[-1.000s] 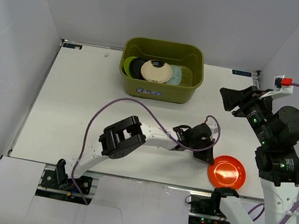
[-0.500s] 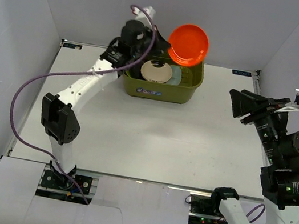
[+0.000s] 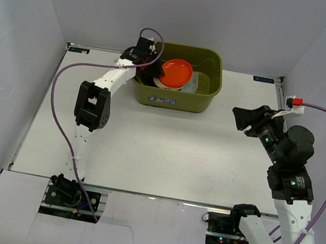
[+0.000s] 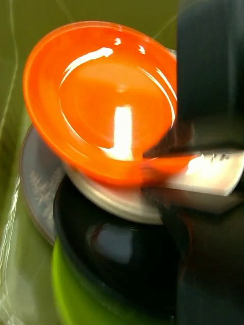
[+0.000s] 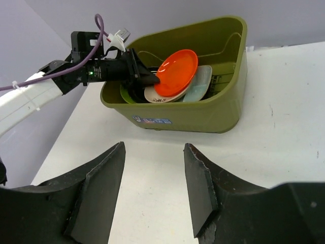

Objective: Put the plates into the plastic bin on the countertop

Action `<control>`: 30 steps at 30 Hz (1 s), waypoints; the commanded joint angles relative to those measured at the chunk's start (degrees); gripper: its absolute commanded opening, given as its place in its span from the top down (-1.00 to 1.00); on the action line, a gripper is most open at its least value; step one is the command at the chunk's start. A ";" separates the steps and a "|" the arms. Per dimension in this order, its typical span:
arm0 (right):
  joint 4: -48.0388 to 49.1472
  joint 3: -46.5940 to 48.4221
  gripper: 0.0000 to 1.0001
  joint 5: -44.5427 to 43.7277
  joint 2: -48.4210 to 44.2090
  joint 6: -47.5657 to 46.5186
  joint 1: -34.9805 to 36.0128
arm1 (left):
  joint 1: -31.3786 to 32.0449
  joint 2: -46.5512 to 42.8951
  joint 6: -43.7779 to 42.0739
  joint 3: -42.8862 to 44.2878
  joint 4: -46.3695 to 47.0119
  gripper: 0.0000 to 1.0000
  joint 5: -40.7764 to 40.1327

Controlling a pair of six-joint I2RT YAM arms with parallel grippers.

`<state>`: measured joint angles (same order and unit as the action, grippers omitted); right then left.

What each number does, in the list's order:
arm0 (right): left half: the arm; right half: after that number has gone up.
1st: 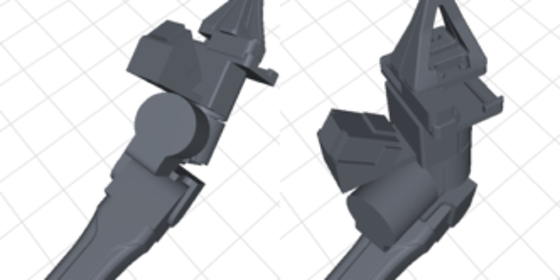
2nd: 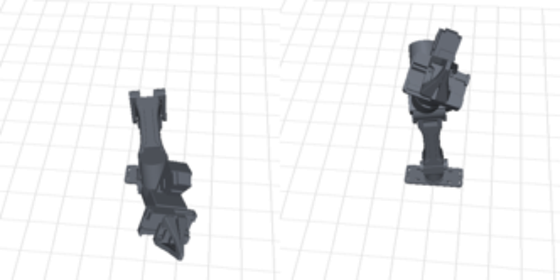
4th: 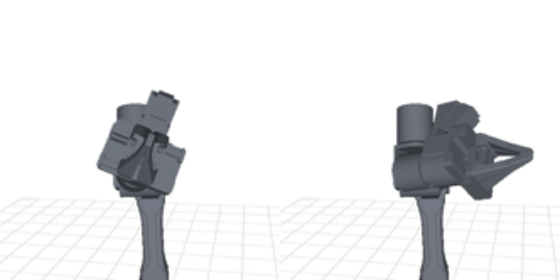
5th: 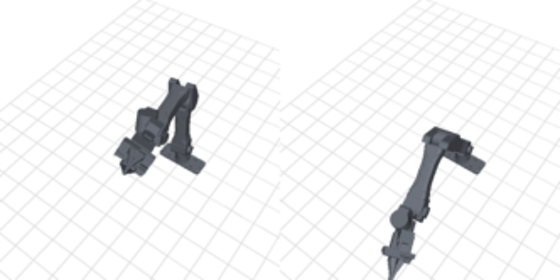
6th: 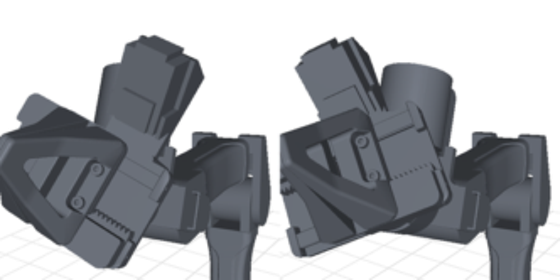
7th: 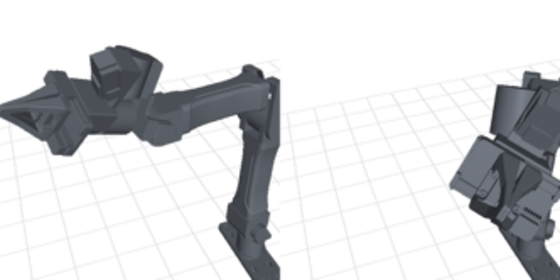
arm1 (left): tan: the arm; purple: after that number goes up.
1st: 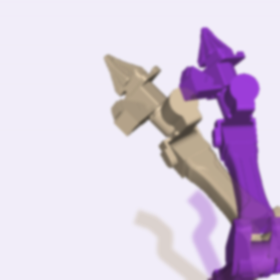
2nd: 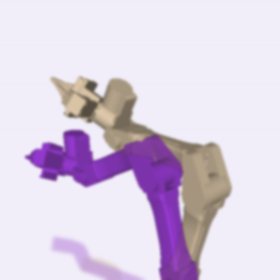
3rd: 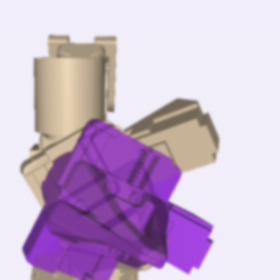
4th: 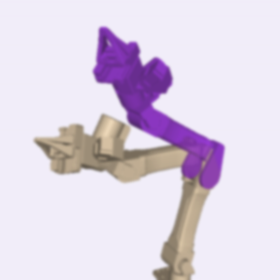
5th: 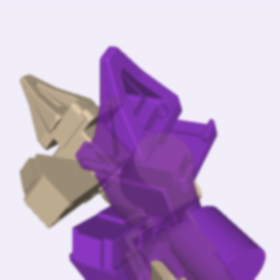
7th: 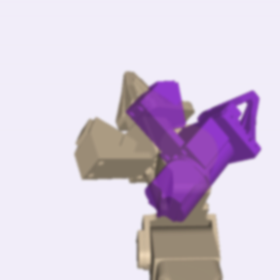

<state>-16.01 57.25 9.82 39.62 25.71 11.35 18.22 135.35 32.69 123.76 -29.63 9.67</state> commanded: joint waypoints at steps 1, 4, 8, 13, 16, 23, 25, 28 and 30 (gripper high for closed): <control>2.39 -1.88 -0.12 0.72 -1.03 0.65 -0.02 | -0.37 -5.80 -0.34 0.43 0.27 0.15 1.75; 2.39 -2.32 -0.20 0.72 -1.03 0.65 -0.02 | -0.64 -8.95 -0.43 -1.15 0.88 -0.58 1.93; 2.65 -2.58 -0.47 1.77 -0.15 1.09 0.07 | -0.64 -16.85 -0.96 -3.17 2.90 -0.96 3.16; 2.74 -3.03 -0.80 3.62 0.02 1.88 0.07 | -0.46 -35.47 -1.05 -12.91 8.78 -0.96 5.09; 1.86 -3.03 -0.80 4.94 -0.94 1.27 0.16 | -0.46 -49.67 -2.54 -25.29 13.26 -0.96 7.90; -8.59 -0.82 -0.80 -1.83 -7.08 -3.73 0.16 | -0.38 -85.60 -2.11 -59.97 12.75 -0.96 7.92; -9.65 -5.02 -0.80 -1.65 -9.19 -3.74 0.16 | -0.38 -93.91 2.88 -67.65 13.19 -0.96 7.21; -8.43 -13.79 -0.80 2.81 -13.94 1.34 0.16 | -0.38 -105.62 7.20 -80.06 13.72 -0.96 9.66; -4.57 -17.69 -0.80 9.12 -17.28 3.54 0.16 | -0.38 -109.58 6.87 -84.72 11.54 -0.96 10.02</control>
